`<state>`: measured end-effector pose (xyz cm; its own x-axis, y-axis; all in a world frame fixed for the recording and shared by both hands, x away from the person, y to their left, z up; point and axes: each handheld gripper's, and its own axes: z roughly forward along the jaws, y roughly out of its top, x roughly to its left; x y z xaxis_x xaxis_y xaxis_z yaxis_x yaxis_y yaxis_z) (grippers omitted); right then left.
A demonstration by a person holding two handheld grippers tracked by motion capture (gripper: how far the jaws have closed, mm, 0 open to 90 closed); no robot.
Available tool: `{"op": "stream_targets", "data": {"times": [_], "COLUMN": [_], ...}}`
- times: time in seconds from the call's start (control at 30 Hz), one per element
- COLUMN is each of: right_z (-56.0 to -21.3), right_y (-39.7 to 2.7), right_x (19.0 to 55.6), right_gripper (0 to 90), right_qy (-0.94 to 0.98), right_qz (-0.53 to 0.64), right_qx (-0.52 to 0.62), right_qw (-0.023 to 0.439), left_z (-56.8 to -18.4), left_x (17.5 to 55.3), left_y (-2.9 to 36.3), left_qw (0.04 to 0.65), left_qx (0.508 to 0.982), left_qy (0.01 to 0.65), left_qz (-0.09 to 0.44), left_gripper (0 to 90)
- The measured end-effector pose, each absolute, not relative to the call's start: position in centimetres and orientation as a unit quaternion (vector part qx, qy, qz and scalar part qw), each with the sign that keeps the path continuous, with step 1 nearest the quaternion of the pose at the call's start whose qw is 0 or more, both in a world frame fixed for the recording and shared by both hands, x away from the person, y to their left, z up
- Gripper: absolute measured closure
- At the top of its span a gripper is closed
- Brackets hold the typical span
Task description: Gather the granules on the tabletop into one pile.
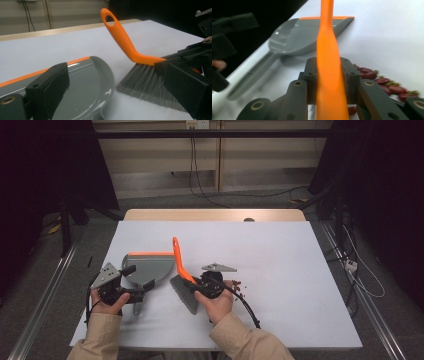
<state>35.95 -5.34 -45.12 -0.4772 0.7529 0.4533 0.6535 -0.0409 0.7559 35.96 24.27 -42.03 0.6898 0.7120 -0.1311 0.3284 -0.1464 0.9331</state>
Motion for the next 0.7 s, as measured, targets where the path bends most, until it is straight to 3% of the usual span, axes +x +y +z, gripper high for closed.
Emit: {"op": "stream_targets", "data": {"times": [0.7], "right_z": [-44.9], "right_y": [-9.3], "right_x": [36.0], "right_gripper": [70.7], "right_qy": [0.682], "right_qz": [0.496], "right_qx": [0.534], "right_qw": [0.067], "left_z": [-42.0], "left_x": [35.9], "left_y": [24.1], "left_qw": [0.552], "left_qx": [0.735], "left_qy": [0.351], "left_qz": [0.177], "left_gripper": [6.2]}}
